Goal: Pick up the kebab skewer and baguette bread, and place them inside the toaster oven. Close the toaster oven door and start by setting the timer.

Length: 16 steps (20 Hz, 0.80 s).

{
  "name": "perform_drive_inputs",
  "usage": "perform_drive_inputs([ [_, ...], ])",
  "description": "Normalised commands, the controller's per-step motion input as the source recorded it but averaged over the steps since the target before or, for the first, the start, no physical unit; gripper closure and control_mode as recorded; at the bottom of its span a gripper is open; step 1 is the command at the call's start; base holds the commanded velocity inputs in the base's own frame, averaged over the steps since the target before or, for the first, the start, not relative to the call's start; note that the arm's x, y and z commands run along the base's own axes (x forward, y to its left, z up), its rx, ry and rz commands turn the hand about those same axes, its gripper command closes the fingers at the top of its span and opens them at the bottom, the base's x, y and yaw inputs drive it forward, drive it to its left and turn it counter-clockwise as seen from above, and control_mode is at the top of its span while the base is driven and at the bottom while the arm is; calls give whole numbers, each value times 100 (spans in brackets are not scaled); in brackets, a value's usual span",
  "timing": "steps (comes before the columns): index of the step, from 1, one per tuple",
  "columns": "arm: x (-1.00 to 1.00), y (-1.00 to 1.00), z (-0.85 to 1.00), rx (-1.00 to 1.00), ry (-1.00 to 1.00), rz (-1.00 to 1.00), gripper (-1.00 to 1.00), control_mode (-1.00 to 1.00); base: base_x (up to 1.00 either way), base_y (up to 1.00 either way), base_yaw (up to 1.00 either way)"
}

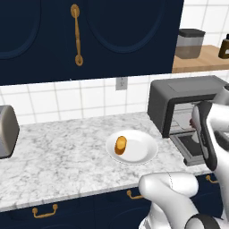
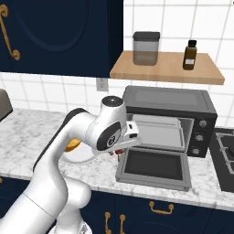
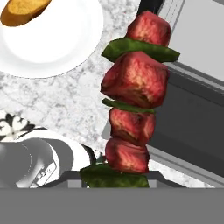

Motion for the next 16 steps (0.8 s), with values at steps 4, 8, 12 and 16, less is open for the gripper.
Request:
perform_drive_inputs([
  [4,2,-12,1,-5,0,0,100,-100,0,0,0],
  [8,32,0,0,0,0,0,100,-100,0,0,0],
  [12,19,0,-17,0,-3,0,100,-100,0,0,0],
  [16,34,-10,0,1,2,0,100,-100,0,0,0],
])
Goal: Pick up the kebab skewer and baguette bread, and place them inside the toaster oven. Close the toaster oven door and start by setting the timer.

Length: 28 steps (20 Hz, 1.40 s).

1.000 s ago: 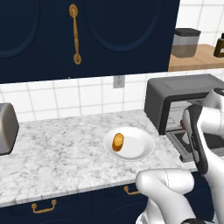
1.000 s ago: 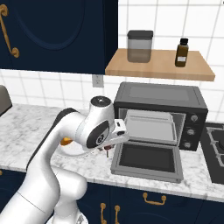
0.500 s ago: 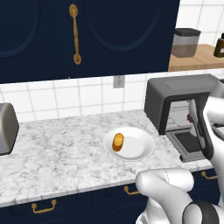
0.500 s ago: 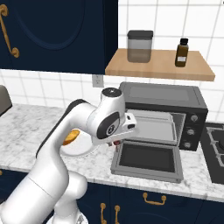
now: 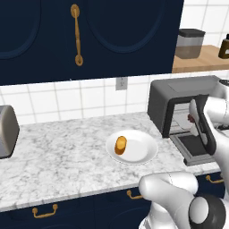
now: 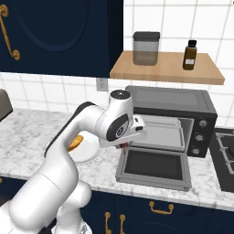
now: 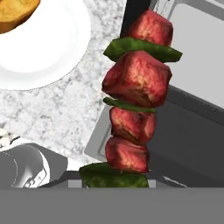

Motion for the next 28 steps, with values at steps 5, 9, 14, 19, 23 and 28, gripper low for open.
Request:
perform_drive_inputs([
  [5,30,-36,0,0,1,0,100,-100,0,0,0],
  [9,23,-64,0,0,0,0,100,-100,0,0,0],
  [14,2,-11,-9,6,-1,-1,100,-100,0,0,0],
  [19,13,0,-9,10,0,-5,100,-100,0,0,0],
  [23,30,0,-2,2,0,-2,100,-100,0,0,0],
  [28,24,8,-22,0,-1,0,100,-100,0,0,0],
])
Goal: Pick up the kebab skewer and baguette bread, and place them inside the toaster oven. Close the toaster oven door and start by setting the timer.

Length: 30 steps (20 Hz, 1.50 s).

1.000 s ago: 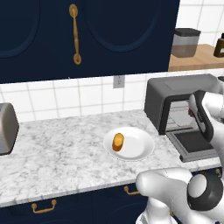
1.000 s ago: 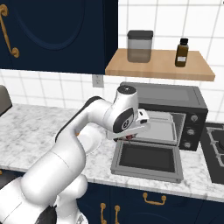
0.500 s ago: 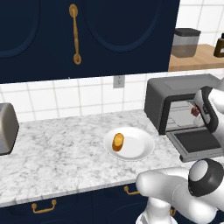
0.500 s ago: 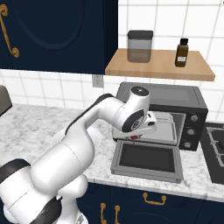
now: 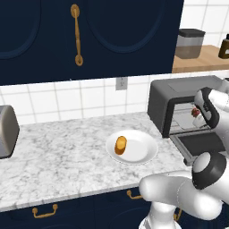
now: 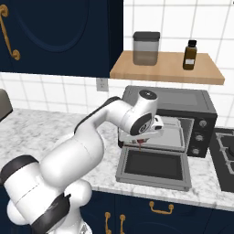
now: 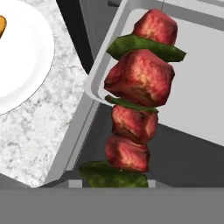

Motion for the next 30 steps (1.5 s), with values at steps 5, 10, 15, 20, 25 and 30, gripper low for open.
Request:
perform_drive_inputs([
  [5,30,11,-21,0,0,0,100,-100,0,0,0],
  [10,34,3,-14,0,0,0,100,-100,0,0,0],
  [15,29,0,-12,0,1,0,100,-100,0,0,0],
  [20,32,0,-20,0,2,0,100,-100,0,0,0],
  [25,30,0,-12,1,2,0,100,-100,0,0,0],
  [30,2,0,-22,1,0,0,100,-100,0,0,0],
])
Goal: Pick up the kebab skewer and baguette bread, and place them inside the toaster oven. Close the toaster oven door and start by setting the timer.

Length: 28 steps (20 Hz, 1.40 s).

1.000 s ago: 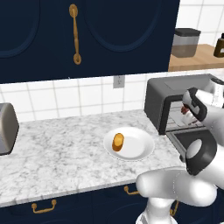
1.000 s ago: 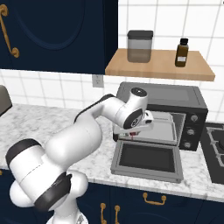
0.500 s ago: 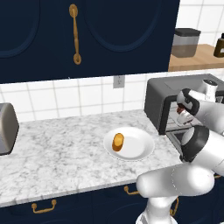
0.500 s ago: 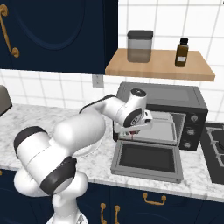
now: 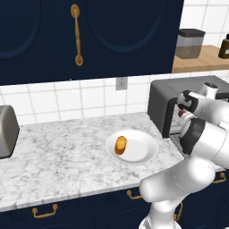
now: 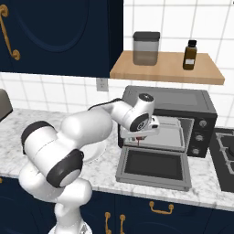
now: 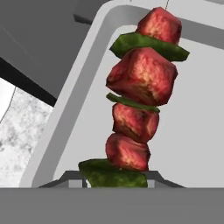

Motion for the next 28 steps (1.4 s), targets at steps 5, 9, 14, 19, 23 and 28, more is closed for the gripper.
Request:
perform_drive_inputs([
  [5,1,0,-18,1,0,0,100,-100,0,0,0],
  [9,0,0,-12,1,0,0,100,-100,0,0,0],
  [14,-2,0,-7,0,0,0,-100,-100,0,0,0],
  [19,-5,-3,2,0,0,-1,-100,-100,0,0,0],
  [23,-40,-24,21,4,0,-2,-100,-100,0,0,0],
  [28,-93,7,52,1,-9,-2,-100,-100,0,0,0],
])
